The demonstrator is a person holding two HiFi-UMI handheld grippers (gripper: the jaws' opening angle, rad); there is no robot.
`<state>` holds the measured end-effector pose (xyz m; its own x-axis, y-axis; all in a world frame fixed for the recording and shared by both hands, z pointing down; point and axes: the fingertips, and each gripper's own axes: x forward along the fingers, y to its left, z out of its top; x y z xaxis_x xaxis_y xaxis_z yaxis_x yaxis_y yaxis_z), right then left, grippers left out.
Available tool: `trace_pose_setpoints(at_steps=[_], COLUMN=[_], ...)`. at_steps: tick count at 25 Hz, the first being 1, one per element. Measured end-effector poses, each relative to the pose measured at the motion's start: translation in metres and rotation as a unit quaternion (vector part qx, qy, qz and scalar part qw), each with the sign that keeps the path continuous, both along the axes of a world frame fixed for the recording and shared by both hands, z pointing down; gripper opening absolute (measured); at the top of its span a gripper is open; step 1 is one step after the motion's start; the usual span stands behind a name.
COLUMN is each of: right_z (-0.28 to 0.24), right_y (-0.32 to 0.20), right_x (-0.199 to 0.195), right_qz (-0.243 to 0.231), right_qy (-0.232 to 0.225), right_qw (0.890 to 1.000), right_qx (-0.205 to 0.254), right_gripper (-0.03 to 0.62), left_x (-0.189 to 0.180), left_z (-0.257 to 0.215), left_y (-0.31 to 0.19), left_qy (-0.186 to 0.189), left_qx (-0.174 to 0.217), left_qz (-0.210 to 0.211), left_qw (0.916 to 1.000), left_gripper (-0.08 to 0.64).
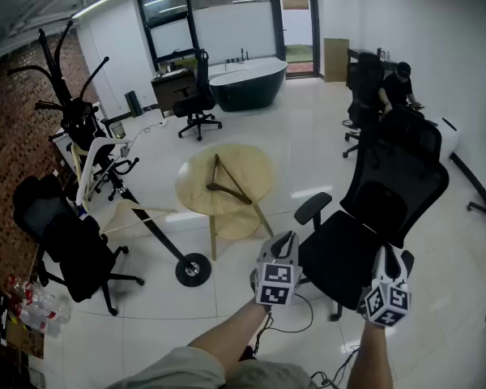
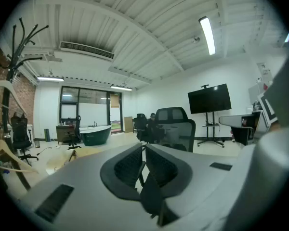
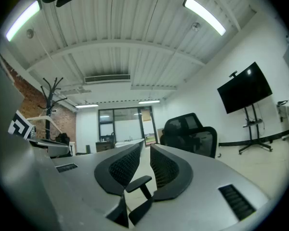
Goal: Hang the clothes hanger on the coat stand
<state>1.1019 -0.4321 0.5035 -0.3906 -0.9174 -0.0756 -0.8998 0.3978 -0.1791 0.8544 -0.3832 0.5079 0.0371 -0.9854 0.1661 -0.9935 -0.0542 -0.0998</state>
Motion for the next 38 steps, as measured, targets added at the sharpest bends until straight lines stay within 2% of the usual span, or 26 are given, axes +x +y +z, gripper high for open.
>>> trace_pose_setpoints(at_steps=[4,8,15,20,24,30,34,36,38], right_z=[-0.007,-0.016,-0.050,-0.050,-0.046,-0.044,-0.048,-0.043,-0.041], right_y=[-0.004,-0.007,-0.015,-0.022,-0.027,-0.051,-0.083,-0.106,-0.128], right_x=[-0.035,-0.082,-0.159,-0.224,-0.278,-0.336,-0.355,-0.367,-0.377], right_qz=[-0.045,-0.078,-0.083,-0.076,-0.089,-0.135,-0.180,-0.206,-0.234], right_qy=[0.028,0.064,0.109,0.125,0.132,0.139,0.139,0.139,0.140], right_qw=[0.999,0.994,0.990,0.988,0.986,0.979,0.971,0.966,0.959], right_qx=[0.013,0.029,0.038,0.040,0.046,0.059,0.068,0.069,0.072], right_gripper=[0.043,0.043,0.043,0.043,0.043,0.043,0.043,0.083,0.083], left_x=[-0.010,-0.043,-0.122,-0.185,-0.230,-0.283,-0.288,-0.292,-0.292], left_z=[-0.008,-0.010,-0.028,-0.017,-0.008,-0.007,-0.017,-0.015,-0.014], left_y=[0.006,0.004,-0.003,-0.006,-0.009,-0.019,-0.039,-0.054,-0.070], left_qy=[0.009,0.004,0.011,0.009,0.015,0.010,0.009,0.007,0.007], left_qx=[0.012,0.015,0.028,0.025,0.028,0.039,0.045,0.040,0.037], left_qz=[-0.009,-0.018,-0.011,-0.008,-0.010,-0.066,-0.091,-0.108,-0.130], left_qw=[0.9998,0.9997,0.9995,0.9996,0.9994,0.9970,0.9947,0.9933,0.9908], left_gripper=[0.044,0.078,0.078,0.077,0.078,0.078,0.078,0.078,0.078])
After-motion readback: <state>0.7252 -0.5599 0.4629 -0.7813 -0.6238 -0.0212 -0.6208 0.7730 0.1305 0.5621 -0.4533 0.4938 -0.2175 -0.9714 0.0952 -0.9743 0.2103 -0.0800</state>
